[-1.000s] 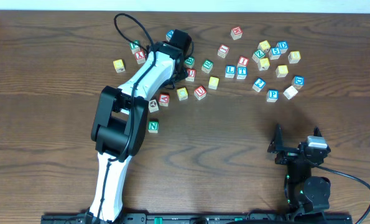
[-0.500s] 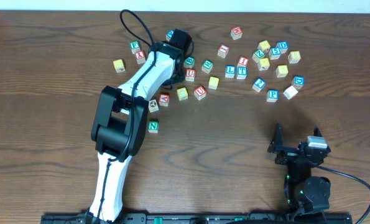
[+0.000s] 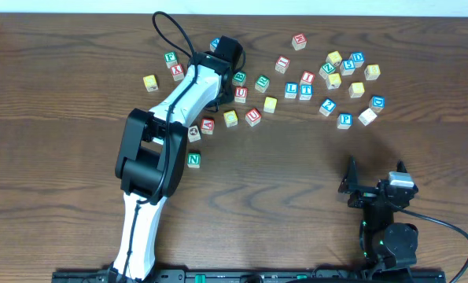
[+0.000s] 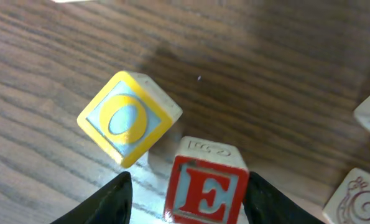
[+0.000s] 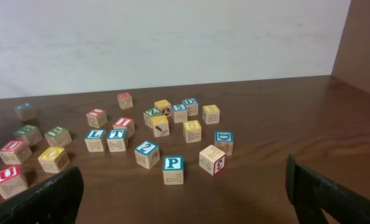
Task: Spell out NEURIPS
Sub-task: 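Lower the left gripper and close it on the red E block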
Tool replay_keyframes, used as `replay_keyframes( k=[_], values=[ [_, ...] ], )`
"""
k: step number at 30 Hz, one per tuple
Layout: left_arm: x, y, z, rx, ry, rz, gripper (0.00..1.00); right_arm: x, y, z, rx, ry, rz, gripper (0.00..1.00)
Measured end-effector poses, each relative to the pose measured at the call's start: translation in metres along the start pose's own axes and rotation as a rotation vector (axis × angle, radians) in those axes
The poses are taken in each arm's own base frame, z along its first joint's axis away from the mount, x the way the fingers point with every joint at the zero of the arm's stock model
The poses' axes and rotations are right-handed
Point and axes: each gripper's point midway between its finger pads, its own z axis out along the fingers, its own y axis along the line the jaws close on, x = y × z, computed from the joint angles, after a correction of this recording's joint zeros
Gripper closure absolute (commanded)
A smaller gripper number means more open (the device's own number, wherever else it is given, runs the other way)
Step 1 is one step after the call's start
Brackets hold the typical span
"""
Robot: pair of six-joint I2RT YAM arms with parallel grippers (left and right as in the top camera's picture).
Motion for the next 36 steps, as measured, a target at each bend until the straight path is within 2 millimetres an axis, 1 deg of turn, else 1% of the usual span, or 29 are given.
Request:
replay_keyframes(
  k=[6, 11, 36],
  values=[
    [-0.003, -0.005, 0.000, 0.021, -0.013, 0.012, 0.45, 0.000, 0.000, 0.000, 0.000, 0.000, 0.000, 0.01],
    [-0.002, -0.011, 0.000, 0.056, -0.001, 0.053, 0.45, 0.000, 0.000, 0.000, 0.000, 0.000, 0.000, 0.01],
    [0.001, -0.014, 0.002, 0.071, 0.007, 0.070, 0.45, 0.000, 0.000, 0.000, 0.000, 0.000, 0.000, 0.01]
  ],
)
